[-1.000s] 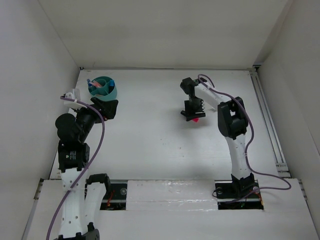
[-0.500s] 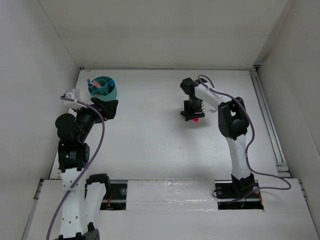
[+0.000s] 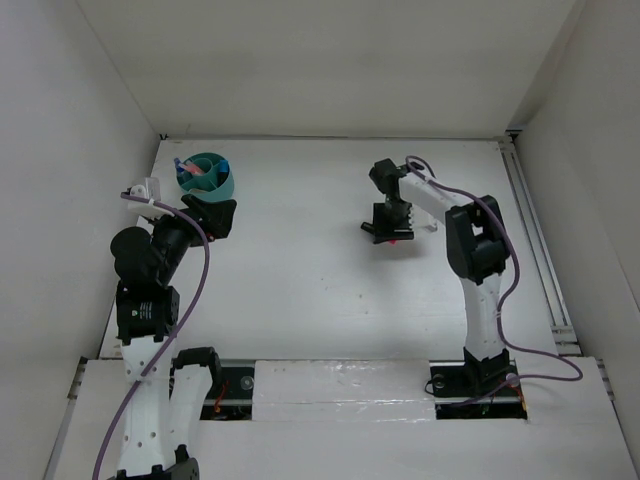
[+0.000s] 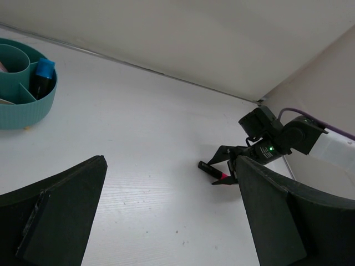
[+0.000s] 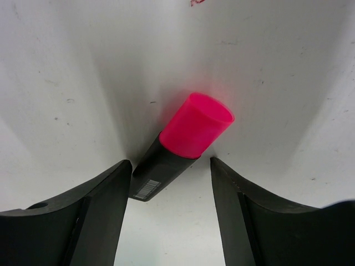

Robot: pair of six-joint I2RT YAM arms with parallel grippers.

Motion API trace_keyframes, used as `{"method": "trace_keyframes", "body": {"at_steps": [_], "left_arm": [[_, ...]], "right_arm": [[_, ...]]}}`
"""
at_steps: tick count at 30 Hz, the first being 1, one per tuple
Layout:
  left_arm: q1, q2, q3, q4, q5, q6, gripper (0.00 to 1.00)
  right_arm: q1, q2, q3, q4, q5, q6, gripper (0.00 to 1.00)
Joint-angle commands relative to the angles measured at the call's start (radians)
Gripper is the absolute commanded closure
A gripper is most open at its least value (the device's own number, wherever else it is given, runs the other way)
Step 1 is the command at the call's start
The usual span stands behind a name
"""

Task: Sort the stationery into containers
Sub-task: Pick up the pen from the center of the board.

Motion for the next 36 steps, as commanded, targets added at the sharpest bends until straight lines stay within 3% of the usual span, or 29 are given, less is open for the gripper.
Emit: {"method": "trace_keyframes", "body": {"at_steps": [1,15,22,28,29,30,31,36], "left_arm": [[-0.001,-0.011,-0.004,0.050,0.015,-0.003,0.00],[-0.001,-0.011,-0.004,0.050,0.024,-0.003,0.00],[-0.001,-0.011,-0.004,0.050,0.024,-0.003,0.00],[-0.001,-0.011,-0.004,0.050,0.024,-0.003,0.00],[-0.001,-0.011,-0.004,0.050,0.024,-0.003,0.00],[-0.001,-0.011,-0.004,0.050,0.024,-0.003,0.00],[-0.001,-0.011,-0.004,0.050,0.024,-0.003,0.00],[-0.001,-0.011,-0.004,0.050,0.024,-0.003,0.00]], "right_arm": [[-0.024,0.029,-0.072,-0.055,0.077,0.484,0.35],[-0.054,-0.019,-0.160,-0.027,0.067,0.464,0.35],[-0.073,-0.029,-0.215,0.011,0.027,0.464,0.46],[-0.073,-0.019,-0.197,-0.009,0.036,0.464,0.63],[-0.073,-0.019,-0.186,-0.018,0.036,0.464,0.83],[-0.073,-0.019,-0.186,-0.018,0.036,0.464,0.95],[-0.073,-0.019,-0.186,-0.018,0.036,0.464,1.00],[-0.048,0.001,-0.149,-0.023,0.123,0.413,1.00]]}}
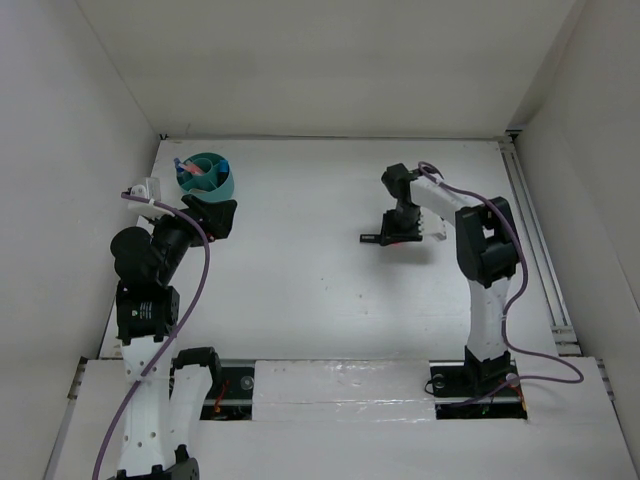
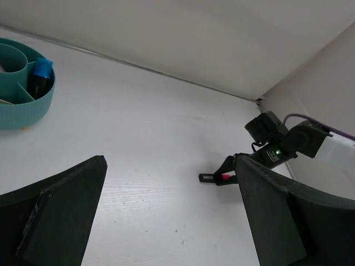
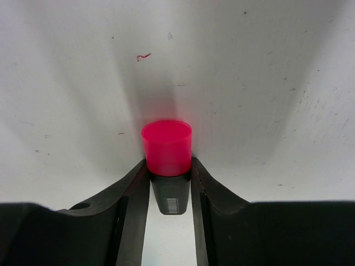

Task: Sort the stationery into containers
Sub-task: Pick up the pen from the center of the board.

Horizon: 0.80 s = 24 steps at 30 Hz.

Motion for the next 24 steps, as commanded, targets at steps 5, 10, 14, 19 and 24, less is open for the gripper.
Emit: {"method": "trace_keyframes", "body": {"at_steps": [5,10,14,19,24], "left_arm": [[-0.001,0.000,-0.004,0.050,0.026,0.006,0.00],[-0.001,0.009,-0.004,0.050,0.035,0.006,0.00],[-0.001,0.032,-0.004,0.050,0.045,0.015,0.00],[-0.001,0.041,-0.004,0.050,0.074,0.015,0.00],[-0.001,0.051,-0.004,0.050,0.056,0.024,0.00]], "right_arm": [[0.077,0.046,-0.026,0.026,0.319,0.319,1.00],[0.127,-0.019,-0.132,0.368,0.345,-0.023,1.00],[0.186,0.035,-0.035,0.442,0.382,-0.371,1.00],[0.282,0.142,0.133,0.514,0.338,-0.844,1.00],[0.327,0.045,0.014,0.805,0.169,-1.169,1.00]]}}
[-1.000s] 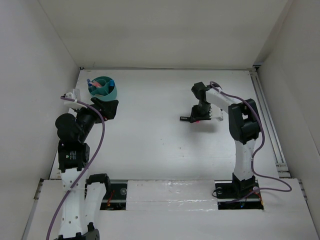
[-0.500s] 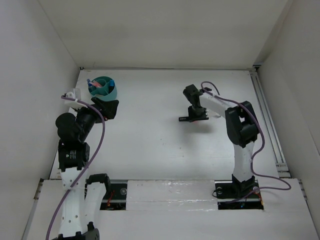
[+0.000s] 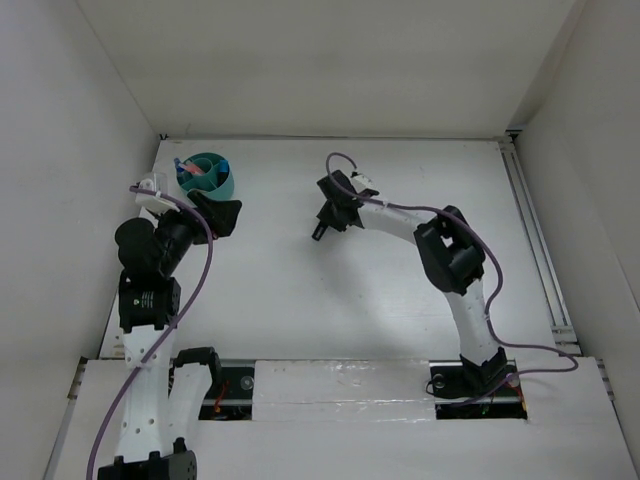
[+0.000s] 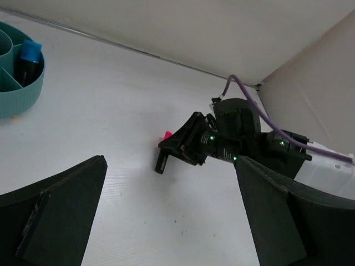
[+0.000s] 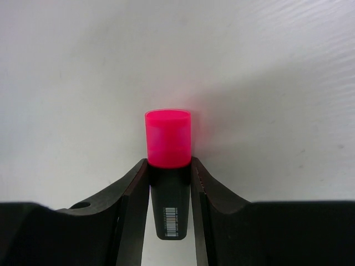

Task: Sort the stationery into containers
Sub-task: Pick up the pen from the center of the board.

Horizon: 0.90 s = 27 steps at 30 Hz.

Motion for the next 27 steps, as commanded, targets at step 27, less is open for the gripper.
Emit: {"method": "trace_keyframes", "body": {"at_steps": [27], "left_arm": [[-0.001,0.029,-0.063,0.240,0.409,0.008,0.00]], "right_arm": [[0.241,-0.417,0.270,0.046,-0.159,-0.639,1.00]]}}
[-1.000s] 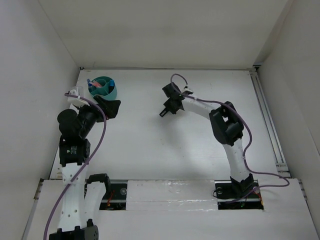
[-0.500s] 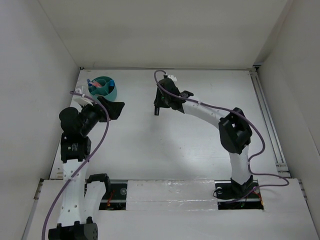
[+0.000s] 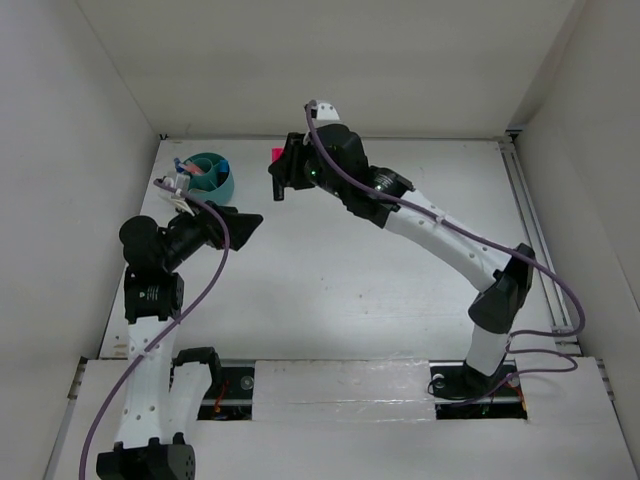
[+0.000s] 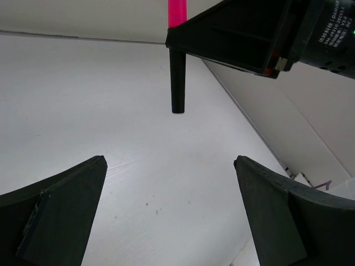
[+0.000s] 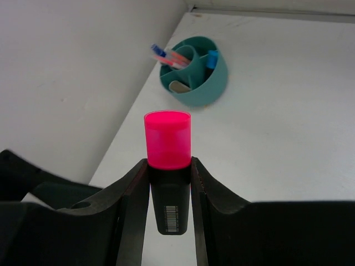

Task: Sort the stationery into containers
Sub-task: Pick up the pen from the center of the board.

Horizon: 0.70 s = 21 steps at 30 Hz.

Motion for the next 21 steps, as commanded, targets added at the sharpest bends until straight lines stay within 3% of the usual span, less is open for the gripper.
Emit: {"method": "trace_keyframes", "body": {"at_steps": [1,11,14,18,21], "left_arm": [[-0.001,-0.025,-0.007,0.072,0.053,-0.002,0.00],[-0.001,-0.065,-0.007,0.092,0.071,-0.002,0.00],[-0.001,-0.075,-0.007,0.074,0.035,-0.002,0.00],[-0.001,-0.063,0.028,-0.009,-0.166,0.007,0.00],[-0.001,-0.020,0.038,-0.011,-0.134,-0.005,0.00]], "right_arm": [[0.040,-0.041,0.017,-0.011,-0.026,-0.031,1.00],[0.146,-0.150,-0.161,0.161,-0.012,-0.144,1.00],[0.146,-0.176,-0.241,0.201,0.068,-0.187,1.00],[0.146,-0.250,-0.414,0.334,0.040,-0.244,1.00],[0.155,-0.308,-0.546,0.464,-0.006,-0.284,1.00]]}}
